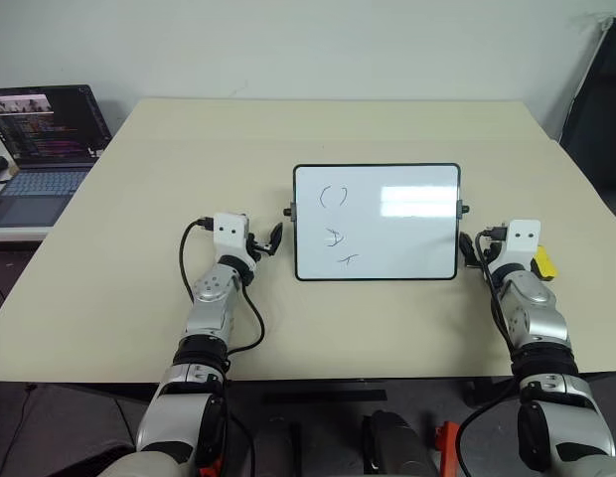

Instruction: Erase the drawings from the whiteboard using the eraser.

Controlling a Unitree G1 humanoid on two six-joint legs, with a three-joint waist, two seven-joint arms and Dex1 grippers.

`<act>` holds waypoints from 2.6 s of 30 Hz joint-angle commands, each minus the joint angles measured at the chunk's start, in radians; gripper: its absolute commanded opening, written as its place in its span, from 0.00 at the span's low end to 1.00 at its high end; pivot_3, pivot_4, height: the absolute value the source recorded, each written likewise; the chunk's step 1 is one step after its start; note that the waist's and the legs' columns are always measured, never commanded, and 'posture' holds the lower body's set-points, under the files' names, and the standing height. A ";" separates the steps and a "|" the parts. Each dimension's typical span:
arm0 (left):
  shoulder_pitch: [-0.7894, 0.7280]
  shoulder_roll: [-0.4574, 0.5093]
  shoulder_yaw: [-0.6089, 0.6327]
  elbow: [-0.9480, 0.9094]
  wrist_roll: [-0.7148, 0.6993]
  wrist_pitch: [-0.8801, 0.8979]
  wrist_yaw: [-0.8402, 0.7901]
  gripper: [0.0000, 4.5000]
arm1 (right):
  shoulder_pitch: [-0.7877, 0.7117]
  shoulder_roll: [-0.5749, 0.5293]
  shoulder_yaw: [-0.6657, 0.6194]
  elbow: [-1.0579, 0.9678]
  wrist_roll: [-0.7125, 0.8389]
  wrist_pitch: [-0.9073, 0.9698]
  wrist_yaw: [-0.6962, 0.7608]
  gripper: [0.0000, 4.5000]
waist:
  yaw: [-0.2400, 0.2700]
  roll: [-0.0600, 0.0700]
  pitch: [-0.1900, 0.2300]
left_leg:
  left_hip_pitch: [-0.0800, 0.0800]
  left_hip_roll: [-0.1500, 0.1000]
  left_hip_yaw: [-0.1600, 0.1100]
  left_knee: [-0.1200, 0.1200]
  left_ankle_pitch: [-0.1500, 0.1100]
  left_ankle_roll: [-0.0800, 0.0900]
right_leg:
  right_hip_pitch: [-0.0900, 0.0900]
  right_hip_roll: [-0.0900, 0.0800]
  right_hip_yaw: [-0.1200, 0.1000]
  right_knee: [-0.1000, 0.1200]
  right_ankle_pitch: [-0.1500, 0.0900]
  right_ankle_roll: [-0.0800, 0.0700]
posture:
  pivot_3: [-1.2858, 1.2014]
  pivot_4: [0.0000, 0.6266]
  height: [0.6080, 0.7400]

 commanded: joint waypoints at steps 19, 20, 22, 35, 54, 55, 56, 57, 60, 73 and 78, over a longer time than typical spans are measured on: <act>0.160 0.412 0.009 -0.720 -0.553 0.612 -0.775 1.00 | 0.068 -0.202 -0.096 -0.399 0.122 0.240 0.128 0.99 | -0.007 0.002 0.002 | -0.001 0.003 0.002 -0.001 0.000 0.000 | -0.003 0.002 0.002 0.001 -0.001 -0.001 | 0.52 0.24 1.00; 0.150 0.409 -0.003 -0.763 -0.582 0.651 -0.773 1.00 | 0.072 -0.224 -0.110 -0.404 0.131 0.256 0.138 0.99 | 0.001 0.003 0.002 | -0.001 0.002 0.002 -0.001 0.000 0.000 | -0.003 0.001 0.002 0.001 -0.001 -0.001 | 0.52 0.24 1.00; 0.129 0.375 -0.068 -0.845 -0.603 0.701 -0.768 1.00 | 0.081 -0.266 -0.146 -0.380 0.146 0.280 0.155 0.99 | 0.017 0.003 0.002 | 0.000 0.001 0.002 0.001 0.000 0.000 | -0.001 0.000 0.002 0.000 -0.001 -0.001 | 0.52 0.24 1.00; 0.085 0.173 -0.280 -0.921 -0.506 0.719 -0.693 1.00 | 0.063 -0.429 -0.106 -0.120 0.142 0.359 0.398 0.99 | -0.007 0.004 0.002 | 0.005 0.002 -0.001 0.000 0.000 0.001 | 0.012 0.003 -0.001 -0.014 0.000 0.000 | 0.52 0.24 1.00; 0.101 0.148 -0.273 -0.953 -0.491 0.714 -0.664 1.00 | -0.039 -0.419 -0.062 0.156 0.079 0.265 0.444 0.99 | 0.000 0.005 0.002 | 0.004 0.002 -0.002 0.000 0.000 0.001 | 0.013 0.002 -0.002 -0.015 0.000 0.001 | 0.52 0.24 1.00; 0.103 0.148 -0.274 -0.954 -0.491 0.714 -0.663 1.00 | -0.037 -0.418 -0.063 0.158 0.078 0.267 0.444 0.99 | 0.000 0.004 0.002 | 0.004 0.002 -0.002 0.000 0.000 0.001 | 0.013 0.002 -0.002 -0.015 0.000 0.001 | 0.52 0.24 1.00; 0.104 0.149 -0.274 -0.955 -0.491 0.715 -0.662 1.00 | -0.036 -0.418 -0.062 0.162 0.075 0.267 0.440 0.99 | 0.000 0.005 0.002 | 0.004 0.002 -0.002 0.000 0.000 0.001 | 0.013 0.002 -0.002 -0.015 0.000 0.001 | 0.52 0.24 1.00; 0.105 0.150 -0.274 -0.955 -0.491 0.715 -0.661 1.00 | -0.034 -0.417 -0.062 0.163 0.074 0.268 0.439 0.99 | 0.000 0.005 0.002 | 0.004 0.002 -0.002 0.000 0.000 0.001 | 0.013 0.002 -0.002 -0.015 0.000 0.001 | 0.52 0.24 1.00; 0.109 0.152 -0.272 -0.959 -0.492 0.717 -0.660 1.00 | -0.029 -0.413 -0.062 0.159 0.074 0.269 0.435 0.99 | 0.000 0.005 0.002 | 0.004 0.002 -0.002 0.000 0.000 0.001 | 0.013 0.002 -0.002 -0.015 0.000 0.001 | 0.52 0.24 1.00; 0.115 0.158 -0.269 -0.966 -0.493 0.725 -0.649 1.00 | -0.024 -0.409 -0.028 0.158 0.047 0.289 0.431 0.21 | 0.000 0.004 0.002 | 0.004 0.002 -0.002 0.000 0.000 0.001 | 0.013 0.002 -0.002 -0.015 0.000 0.001 | 0.52 0.24 1.00; 0.115 0.159 -0.267 -0.967 -0.491 0.725 -0.646 1.00 | -0.013 -0.407 -0.027 0.154 0.036 0.293 0.428 0.21 | 0.000 0.004 0.002 | 0.004 0.002 -0.002 0.001 0.000 0.001 | 0.013 0.002 -0.002 -0.015 0.000 0.001 | 0.52 0.24 1.00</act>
